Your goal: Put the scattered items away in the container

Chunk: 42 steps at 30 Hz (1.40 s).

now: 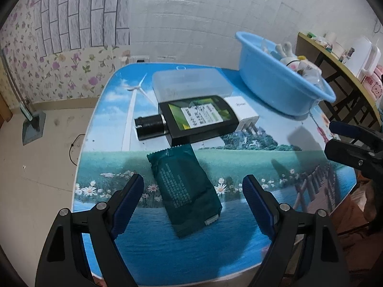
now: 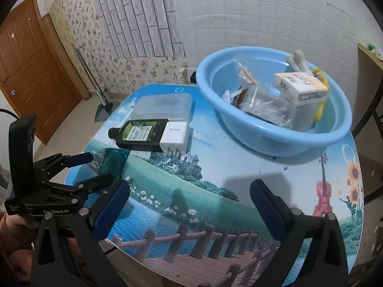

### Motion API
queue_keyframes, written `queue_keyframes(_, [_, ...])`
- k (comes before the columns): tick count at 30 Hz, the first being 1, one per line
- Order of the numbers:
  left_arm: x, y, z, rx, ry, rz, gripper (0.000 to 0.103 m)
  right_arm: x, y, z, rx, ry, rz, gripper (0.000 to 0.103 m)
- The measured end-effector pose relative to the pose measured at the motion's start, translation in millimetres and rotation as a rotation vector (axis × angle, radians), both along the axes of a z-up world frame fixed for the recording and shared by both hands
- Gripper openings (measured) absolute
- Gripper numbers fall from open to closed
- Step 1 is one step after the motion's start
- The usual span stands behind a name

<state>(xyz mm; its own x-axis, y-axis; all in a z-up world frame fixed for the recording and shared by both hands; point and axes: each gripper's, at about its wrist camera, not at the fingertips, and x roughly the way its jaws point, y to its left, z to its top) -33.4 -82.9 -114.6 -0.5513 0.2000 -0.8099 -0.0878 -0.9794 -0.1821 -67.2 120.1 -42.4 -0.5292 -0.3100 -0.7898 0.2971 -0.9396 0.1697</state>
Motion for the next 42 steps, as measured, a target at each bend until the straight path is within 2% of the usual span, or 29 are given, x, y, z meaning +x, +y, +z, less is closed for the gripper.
queue_keyframes(4, [-6.2,2.4,-8.9,-0.003,-0.016,-0.013,0.084,-7.0,-4.6,-6.1,0.011,-0.022,0.002,0.102])
queue_keyframes(6, [-7.8,3.2,-10.7,-0.017,-0.012,-0.013,0.084,-10.8,-7.4,-8.9,0.007,-0.029,0.004,0.097])
queue_keyframes(8, [-9.8,3.7,-11.5,-0.036,-0.007,-0.017,0.084,-14.2,-10.3,-11.5,0.016,-0.030,-0.001,0.086])
queue_keyframes(9, [-10.6,3.6,-11.6,-0.045,-0.003,-0.019,0.080,-17.4,-12.7,-13.9,0.020,-0.033,-0.004,0.084])
queue_keyframes(11, [-11.2,4.3,-11.2,-0.087,0.012,-0.017,0.065,-22.4,-16.0,-17.6,0.020,-0.040,-0.005,0.076])
queue_keyframes(12, [-11.3,4.7,-11.1,-0.105,0.019,-0.018,0.057,-25.5,-18.4,-20.1,0.020,-0.046,-0.006,0.075])
queue_keyframes(15, [-11.3,2.6,-10.5,-0.108,0.030,-0.036,0.052,-32.8,-25.6,-25.7,0.028,-0.055,-0.004,0.075])
queue_keyframes(19, [-9.6,-1.0,-10.5,-0.107,0.047,-0.051,0.050,-42.9,-34.2,-31.6,0.044,-0.060,-0.006,0.075])
queue_keyframes(27, [-10.3,-8.9,-11.6,-0.097,0.064,-0.056,0.051,-61.2,-54.0,-44.8,0.095,-0.080,0.010,0.066])
queue_keyframes(34, [-10.7,-16.5,-12.0,-0.083,0.070,-0.043,0.051,-69.7,-61.7,-56.9,0.138,-0.107,0.031,0.049])
queue_keyframes(36, [-10.6,-17.3,-12.1,-0.084,0.071,-0.040,0.051,-69.7,-63.6,-56.2,0.154,-0.093,0.039,0.042])
queue_keyframes(38, [-11.0,-17.6,-12.5,-0.083,0.071,-0.038,0.051,-68.4,-63.0,-54.1,0.154,-0.091,0.050,0.028])
queue_keyframes(42, [-10.8,-17.2,-12.3,-0.088,0.069,-0.032,0.051,-66.3,-57.8,-52.2,0.142,-0.095,0.065,0.028])
